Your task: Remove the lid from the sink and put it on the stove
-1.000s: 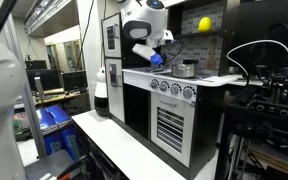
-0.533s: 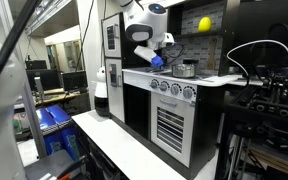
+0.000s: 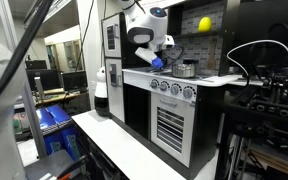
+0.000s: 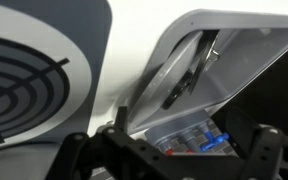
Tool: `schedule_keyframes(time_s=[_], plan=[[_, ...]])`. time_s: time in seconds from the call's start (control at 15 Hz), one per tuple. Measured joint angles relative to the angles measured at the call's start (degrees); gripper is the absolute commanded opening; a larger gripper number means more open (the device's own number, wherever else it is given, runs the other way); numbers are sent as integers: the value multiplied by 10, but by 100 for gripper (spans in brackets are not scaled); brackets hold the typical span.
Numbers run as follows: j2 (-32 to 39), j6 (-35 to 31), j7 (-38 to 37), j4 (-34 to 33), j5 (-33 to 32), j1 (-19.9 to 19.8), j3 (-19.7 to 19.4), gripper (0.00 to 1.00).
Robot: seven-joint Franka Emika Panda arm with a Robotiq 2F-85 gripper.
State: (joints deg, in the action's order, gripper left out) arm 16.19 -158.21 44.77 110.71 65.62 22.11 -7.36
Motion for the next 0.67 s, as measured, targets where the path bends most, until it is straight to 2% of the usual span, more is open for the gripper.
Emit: schedule_keyframes(time_s=[0.53,0.6,0.67], plan=[[19,0,-60,-18,8,1,2,100],[22,0,-61,-23,12,1,3,94],[25,0,-61,-26,17,1,4,74]])
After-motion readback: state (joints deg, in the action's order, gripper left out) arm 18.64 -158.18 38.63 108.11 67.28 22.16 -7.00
